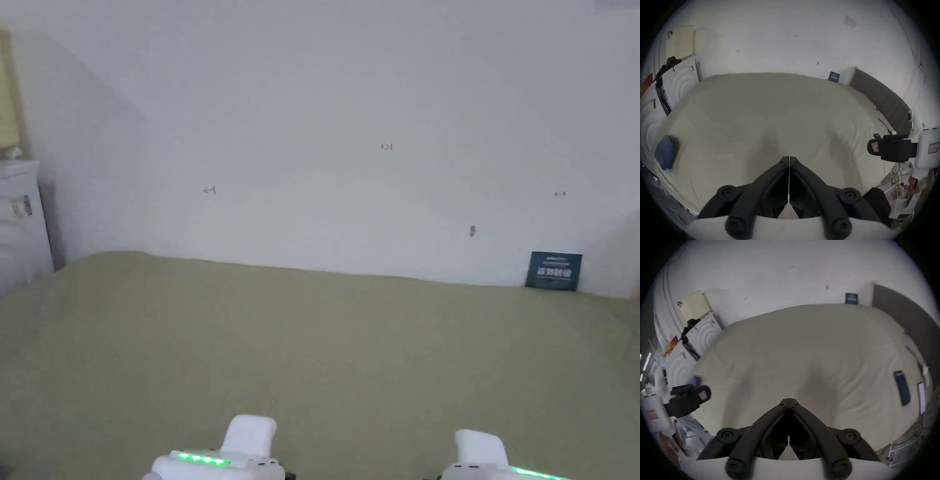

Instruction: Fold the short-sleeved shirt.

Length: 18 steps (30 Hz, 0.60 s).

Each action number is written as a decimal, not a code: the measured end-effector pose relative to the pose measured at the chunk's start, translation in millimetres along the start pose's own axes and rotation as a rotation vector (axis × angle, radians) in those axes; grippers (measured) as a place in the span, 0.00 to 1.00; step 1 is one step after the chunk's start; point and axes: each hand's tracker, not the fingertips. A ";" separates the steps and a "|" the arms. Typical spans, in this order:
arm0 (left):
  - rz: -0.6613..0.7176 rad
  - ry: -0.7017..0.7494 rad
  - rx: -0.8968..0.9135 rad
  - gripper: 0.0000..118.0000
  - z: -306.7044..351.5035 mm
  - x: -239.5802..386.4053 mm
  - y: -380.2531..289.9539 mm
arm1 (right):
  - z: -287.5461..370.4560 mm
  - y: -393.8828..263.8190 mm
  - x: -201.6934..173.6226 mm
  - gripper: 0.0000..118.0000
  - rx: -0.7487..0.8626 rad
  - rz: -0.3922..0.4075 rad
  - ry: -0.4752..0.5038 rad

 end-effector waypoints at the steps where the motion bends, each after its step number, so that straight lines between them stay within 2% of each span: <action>1: 0.000 0.022 0.032 0.01 3.2 14.1 -4.2 | 6.3 -3.4 12.1 0.00 0.010 -0.001 -0.027; 3: -0.005 -0.001 0.050 0.01 9.7 27.6 -8.7 | 14.8 -8.3 30.1 0.00 0.027 -0.052 -0.051; 5: 0.000 0.028 0.064 0.01 13.5 41.5 -6.1 | 24.3 -8.9 40.9 0.00 0.043 -0.058 -0.060; 9: -0.029 0.132 0.164 0.01 28.7 48.1 8.9 | 48.1 6.8 33.9 0.00 0.198 0.011 -0.146; 10: -0.055 0.126 0.189 0.01 35.2 46.7 14.2 | 55.4 11.0 29.8 0.00 0.258 0.039 -0.159; 13: -0.002 0.210 0.317 0.01 57.5 43.8 24.7 | 68.9 21.6 15.2 0.00 0.417 0.157 -0.248; 15: -0.041 0.222 0.374 0.01 67.1 40.6 27.5 | 70.8 24.0 10.2 0.00 0.479 0.181 -0.300; 18: -0.088 0.288 0.368 0.01 70.9 34.9 33.3 | 71.0 24.2 10.3 0.00 0.469 0.152 -0.314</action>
